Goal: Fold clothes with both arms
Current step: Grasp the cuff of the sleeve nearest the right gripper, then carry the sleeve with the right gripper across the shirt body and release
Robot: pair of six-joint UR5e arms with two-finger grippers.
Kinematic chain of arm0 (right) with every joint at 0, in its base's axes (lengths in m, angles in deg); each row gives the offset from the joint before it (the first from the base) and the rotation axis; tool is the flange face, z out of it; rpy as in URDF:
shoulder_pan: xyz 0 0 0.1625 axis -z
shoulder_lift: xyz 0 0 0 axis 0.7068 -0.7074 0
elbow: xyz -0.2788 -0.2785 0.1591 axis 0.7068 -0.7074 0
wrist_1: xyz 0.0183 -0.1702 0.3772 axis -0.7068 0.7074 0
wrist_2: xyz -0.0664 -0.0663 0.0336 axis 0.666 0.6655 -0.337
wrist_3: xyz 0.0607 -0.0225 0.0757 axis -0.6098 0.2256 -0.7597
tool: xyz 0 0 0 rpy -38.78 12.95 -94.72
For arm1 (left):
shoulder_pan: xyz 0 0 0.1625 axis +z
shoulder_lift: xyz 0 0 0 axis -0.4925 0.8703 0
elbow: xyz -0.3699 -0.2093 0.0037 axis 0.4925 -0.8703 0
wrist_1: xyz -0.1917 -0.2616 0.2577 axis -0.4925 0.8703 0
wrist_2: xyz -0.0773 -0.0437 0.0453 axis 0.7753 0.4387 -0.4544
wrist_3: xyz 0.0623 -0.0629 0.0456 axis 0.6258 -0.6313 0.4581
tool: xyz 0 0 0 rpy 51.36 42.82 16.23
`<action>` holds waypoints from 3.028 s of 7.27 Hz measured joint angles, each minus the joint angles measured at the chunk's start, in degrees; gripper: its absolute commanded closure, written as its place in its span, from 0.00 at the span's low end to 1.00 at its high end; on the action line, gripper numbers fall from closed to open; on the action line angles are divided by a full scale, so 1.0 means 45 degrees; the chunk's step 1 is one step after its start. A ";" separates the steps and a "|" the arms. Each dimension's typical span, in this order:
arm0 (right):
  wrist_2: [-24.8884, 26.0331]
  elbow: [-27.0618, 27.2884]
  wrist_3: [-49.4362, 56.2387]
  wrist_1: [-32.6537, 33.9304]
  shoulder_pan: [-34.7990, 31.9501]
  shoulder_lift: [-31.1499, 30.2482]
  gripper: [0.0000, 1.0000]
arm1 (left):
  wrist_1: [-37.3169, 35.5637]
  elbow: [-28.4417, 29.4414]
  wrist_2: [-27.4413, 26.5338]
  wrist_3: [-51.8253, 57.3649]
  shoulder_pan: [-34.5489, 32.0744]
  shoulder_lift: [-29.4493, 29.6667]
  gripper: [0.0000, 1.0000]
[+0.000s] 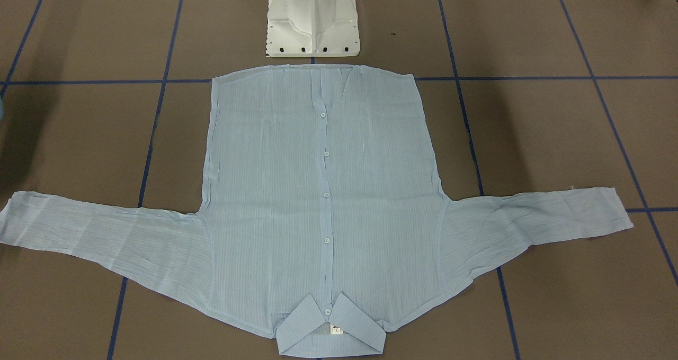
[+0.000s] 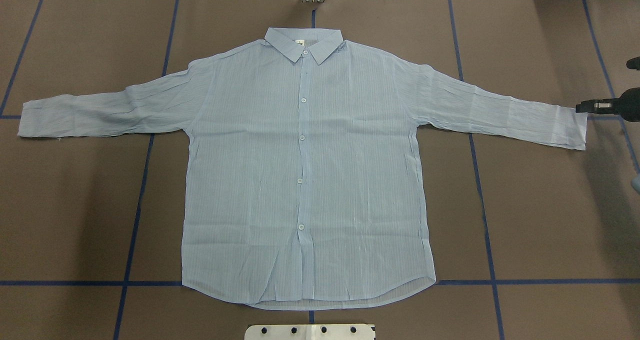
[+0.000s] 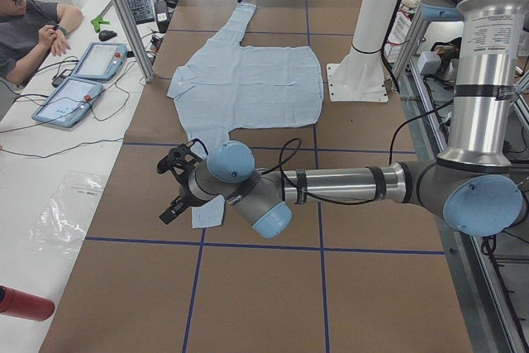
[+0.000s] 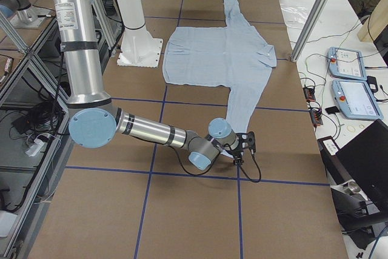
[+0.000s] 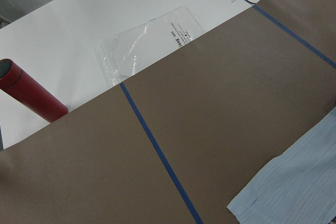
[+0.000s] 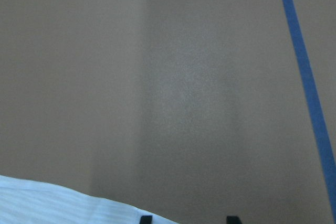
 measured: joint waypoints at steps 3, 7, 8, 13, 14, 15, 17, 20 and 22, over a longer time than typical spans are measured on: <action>0.0042 -0.0050 -0.0035 -0.0118 0.0097 -0.0017 0.63 | 0.0000 0.0009 0.0000 0.0000 0.0000 -0.0013 0.00; 0.0059 -0.0108 -0.0062 -0.0158 0.0155 -0.0020 1.00 | 0.0000 0.0003 0.0002 0.0000 0.0000 -0.0013 0.00; 0.0051 -0.0074 -0.0071 -0.0159 0.0155 -0.0026 1.00 | 0.0000 0.0011 0.0001 0.0000 0.0000 -0.0013 0.00; -0.0223 0.2277 -0.0989 0.1141 -0.0214 -0.0040 1.00 | 0.0000 0.0003 0.0013 0.0000 0.0000 -0.0025 0.00; -0.0091 0.3524 -0.1717 0.2277 -0.0243 -0.0017 1.00 | -0.0001 0.0002 0.0017 0.0000 0.0000 -0.0044 0.00; 0.0135 0.4845 -0.2454 0.3530 -0.0182 0.0015 1.00 | 0.0000 0.0003 0.0019 0.0000 0.0000 -0.0060 0.00; 0.1200 0.7087 -0.4243 0.6074 0.0778 0.0626 1.00 | 0.0000 0.0013 0.0020 0.0000 0.0000 -0.0084 0.00; 0.5377 0.7621 -0.7941 1.1386 0.4372 0.4866 1.00 | -0.0001 0.0007 0.0003 -0.0012 0.0001 -0.0109 0.00; 0.6889 0.6308 -0.9468 1.2736 0.5748 0.7498 1.00 | 0.0000 0.0001 0.0009 -0.0018 0.0000 -0.0111 0.00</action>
